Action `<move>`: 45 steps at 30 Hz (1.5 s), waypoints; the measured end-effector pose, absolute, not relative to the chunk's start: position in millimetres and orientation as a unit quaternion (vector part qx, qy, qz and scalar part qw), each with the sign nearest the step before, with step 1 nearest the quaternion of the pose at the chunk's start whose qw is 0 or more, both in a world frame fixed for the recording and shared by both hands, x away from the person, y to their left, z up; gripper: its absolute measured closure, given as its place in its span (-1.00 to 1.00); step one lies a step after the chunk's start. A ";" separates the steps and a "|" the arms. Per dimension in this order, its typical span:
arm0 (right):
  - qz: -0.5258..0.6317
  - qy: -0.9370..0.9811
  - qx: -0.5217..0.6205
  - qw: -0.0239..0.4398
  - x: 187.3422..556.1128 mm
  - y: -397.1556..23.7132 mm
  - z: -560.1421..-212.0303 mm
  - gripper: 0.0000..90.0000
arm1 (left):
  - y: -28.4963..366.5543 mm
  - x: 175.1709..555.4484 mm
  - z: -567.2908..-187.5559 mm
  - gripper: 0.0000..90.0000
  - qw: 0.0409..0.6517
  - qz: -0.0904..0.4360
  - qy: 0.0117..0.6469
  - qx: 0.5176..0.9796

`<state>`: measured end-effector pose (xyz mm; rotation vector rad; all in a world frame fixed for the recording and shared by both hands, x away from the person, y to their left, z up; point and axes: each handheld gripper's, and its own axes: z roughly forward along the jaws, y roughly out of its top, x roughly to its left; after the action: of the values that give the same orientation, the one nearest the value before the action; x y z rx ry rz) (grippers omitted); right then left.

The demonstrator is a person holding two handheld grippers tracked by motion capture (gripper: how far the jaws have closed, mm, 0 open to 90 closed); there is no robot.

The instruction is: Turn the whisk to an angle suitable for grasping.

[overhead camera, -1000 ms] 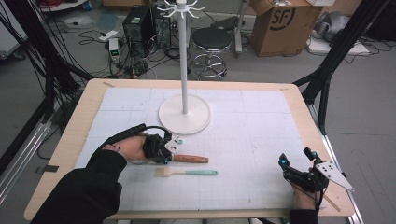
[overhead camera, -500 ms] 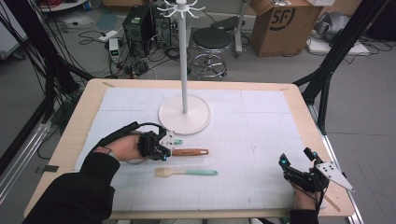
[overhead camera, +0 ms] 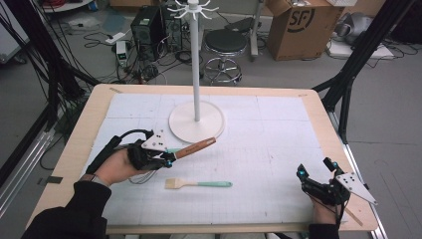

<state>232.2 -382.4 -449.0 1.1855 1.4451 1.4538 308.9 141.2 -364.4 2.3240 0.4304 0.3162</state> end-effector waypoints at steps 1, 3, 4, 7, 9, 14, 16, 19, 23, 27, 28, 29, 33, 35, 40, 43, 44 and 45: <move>0.568 0.566 0.462 0.378 232.2 -382.3 -449.0 -0.99 | 142.4 307.4 -364.0 0.80 0.379 0.126 0.173 0.900; 0.567 0.567 0.462 0.378 232.2 -381.3 -448.9 -0.99 | 144.8 305.1 -363.9 0.80 0.400 0.128 0.185 0.889; 0.568 0.568 0.461 0.378 232.2 -381.3 -448.7 -0.99 | 145.9 304.6 -363.8 0.80 0.406 0.130 0.192 0.884; 0.569 0.565 0.464 0.377 232.0 -380.8 -448.6 -0.99 | 149.7 303.6 -365.2 0.80 0.432 0.139 0.217 0.864; 0.568 0.566 0.462 0.379 232.1 -381.5 -448.7 -0.99 | 152.3 302.7 -366.5 0.80 0.440 0.149 0.230 0.855; 0.570 0.561 0.468 0.377 231.8 -383.5 -449.0 -0.99 | 156.2 293.9 -367.6 0.80 0.480 0.179 0.248 0.823; 0.569 0.562 0.469 0.375 231.2 -384.1 -449.0 -0.99 | 159.2 292.2 -368.1 0.80 0.500 0.181 0.259 0.806; 0.573 0.557 0.470 0.375 230.4 -384.7 -448.5 -0.99 | 164.4 291.2 -367.7 0.80 0.521 0.181 0.273 0.789; 0.572 0.558 0.470 0.376 230.3 -385.2 -448.5 -0.99 | 172.5 290.8 -361.2 0.80 0.557 0.182 0.282 0.759; 0.572 0.555 0.471 0.377 230.8 -385.6 -448.7 -0.99 | 180.0 294.0 -351.7 0.80 0.582 0.193 0.288 0.736; 0.572 0.556 0.470 0.378 230.7 -385.7 -448.8 -0.99 | 180.0 294.0 -351.7 0.80 0.582 0.193 0.288 0.736; 0.572 0.556 0.471 0.377 230.7 -385.4 -448.8 -0.99 | 181.1 295.0 -350.0 0.80 0.584 0.194 0.287 0.734; 0.570 0.559 0.469 0.377 231.3 -384.7 -449.3 -0.99 | 187.5 298.4 -342.7 0.80 0.591 0.197 0.293 0.725; 0.569 0.562 0.467 0.377 231.3 -384.5 -449.6 -0.99 | 190.4 300.0 -338.6 0.80 0.592 0.201 0.294 0.723; 0.568 0.562 0.468 0.376 231.6 -384.2 -449.7 -0.99 | 198.4 303.0 -324.3 0.80 0.592 0.208 0.291 0.722; 0.568 0.563 0.467 0.377 232.0 -384.3 -450.0 -0.99 | 202.9 305.0 -315.6 0.80 0.594 0.210 0.290 0.720; 0.568 0.564 0.468 0.376 231.8 -383.9 -449.9 -0.99 | 204.6 305.9 -313.2 0.80 0.595 0.210 0.290 0.719; 0.568 0.564 0.467 0.375 231.7 -383.6 -449.9 -0.99 | 205.8 306.5 -311.1 0.80 0.598 0.210 0.291 0.717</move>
<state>231.7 -383.6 -449.9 1.1960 1.4425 1.4543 306.5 205.8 -311.1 1.6632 0.6749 0.4863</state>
